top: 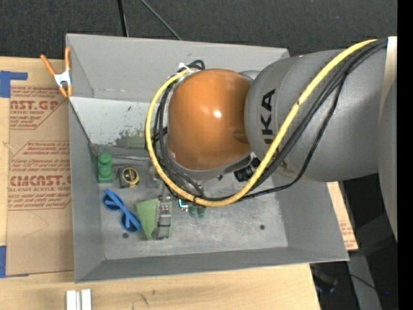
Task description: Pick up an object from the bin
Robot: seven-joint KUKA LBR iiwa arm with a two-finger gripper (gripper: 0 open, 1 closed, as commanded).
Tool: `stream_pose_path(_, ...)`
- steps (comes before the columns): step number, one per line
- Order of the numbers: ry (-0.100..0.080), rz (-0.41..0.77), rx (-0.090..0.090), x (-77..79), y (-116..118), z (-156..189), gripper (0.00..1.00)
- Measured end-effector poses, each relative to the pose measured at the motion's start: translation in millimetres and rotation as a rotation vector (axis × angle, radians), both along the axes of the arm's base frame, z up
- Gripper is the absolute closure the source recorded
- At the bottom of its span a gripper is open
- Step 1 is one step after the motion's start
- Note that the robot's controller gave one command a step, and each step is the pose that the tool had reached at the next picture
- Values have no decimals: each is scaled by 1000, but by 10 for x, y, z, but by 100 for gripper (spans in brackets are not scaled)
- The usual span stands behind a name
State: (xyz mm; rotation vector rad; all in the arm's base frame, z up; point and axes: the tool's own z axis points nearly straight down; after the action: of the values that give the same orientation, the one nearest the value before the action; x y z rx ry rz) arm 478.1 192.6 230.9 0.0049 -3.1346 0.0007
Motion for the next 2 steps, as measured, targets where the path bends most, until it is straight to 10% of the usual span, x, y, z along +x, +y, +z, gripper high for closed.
stream_pose_path(1,-2,272,1,123,-71,-1531,0)
stream_pose_path(2,-6,272,3,136,-63,-1499,100)
